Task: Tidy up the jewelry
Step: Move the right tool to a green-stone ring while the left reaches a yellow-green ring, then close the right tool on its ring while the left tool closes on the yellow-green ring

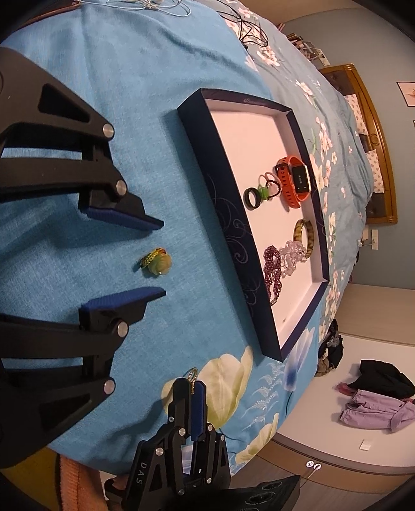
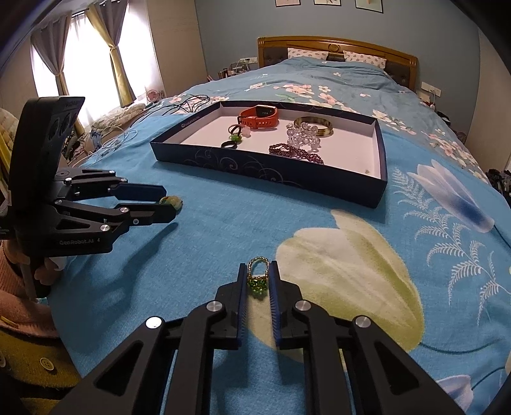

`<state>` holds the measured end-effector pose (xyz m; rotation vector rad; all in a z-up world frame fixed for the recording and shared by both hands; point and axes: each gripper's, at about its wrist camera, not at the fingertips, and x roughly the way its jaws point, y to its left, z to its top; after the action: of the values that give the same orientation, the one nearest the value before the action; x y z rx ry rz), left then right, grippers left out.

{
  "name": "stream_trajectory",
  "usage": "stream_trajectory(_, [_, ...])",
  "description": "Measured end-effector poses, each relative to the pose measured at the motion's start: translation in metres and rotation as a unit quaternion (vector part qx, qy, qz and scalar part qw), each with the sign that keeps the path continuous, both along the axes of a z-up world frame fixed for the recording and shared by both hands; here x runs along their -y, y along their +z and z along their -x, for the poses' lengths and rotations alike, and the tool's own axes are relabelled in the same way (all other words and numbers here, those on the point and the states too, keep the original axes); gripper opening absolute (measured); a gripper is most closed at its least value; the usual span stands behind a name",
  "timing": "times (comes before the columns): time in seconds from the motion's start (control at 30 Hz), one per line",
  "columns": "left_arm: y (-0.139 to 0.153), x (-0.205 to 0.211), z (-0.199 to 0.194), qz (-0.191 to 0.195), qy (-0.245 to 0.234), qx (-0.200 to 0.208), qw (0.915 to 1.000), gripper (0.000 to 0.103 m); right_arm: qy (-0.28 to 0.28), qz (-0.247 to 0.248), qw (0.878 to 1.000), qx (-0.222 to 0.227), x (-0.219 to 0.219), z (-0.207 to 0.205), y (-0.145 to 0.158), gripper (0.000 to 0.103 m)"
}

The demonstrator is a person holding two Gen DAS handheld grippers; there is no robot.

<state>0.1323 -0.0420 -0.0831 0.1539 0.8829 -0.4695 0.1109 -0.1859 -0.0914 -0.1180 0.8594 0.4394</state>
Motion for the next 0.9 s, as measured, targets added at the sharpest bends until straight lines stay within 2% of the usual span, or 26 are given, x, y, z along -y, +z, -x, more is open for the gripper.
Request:
stream_trajectory(0.17, [-0.0007, 0.0008, -0.0012, 0.002, -0.002, -0.002, 1.0, 0.03, 0.0, -0.009, 1.0, 0.0, 0.0009, -0.0008, 0.0014, 0.011])
stream_trajectory(0.33, [-0.0014, 0.0025, -0.0015, 0.001, -0.003, -0.004, 1.0, 0.017, 0.0, -0.018, 1.0, 0.003, 0.0015, -0.0014, 0.0037, 0.011])
stream_trajectory(0.9, [0.003, 0.0054, 0.0035, -0.007, 0.004, 0.014, 0.9999, 0.016, -0.001, -0.047, 0.999, 0.01, 0.0007, -0.0095, 0.008, 0.011])
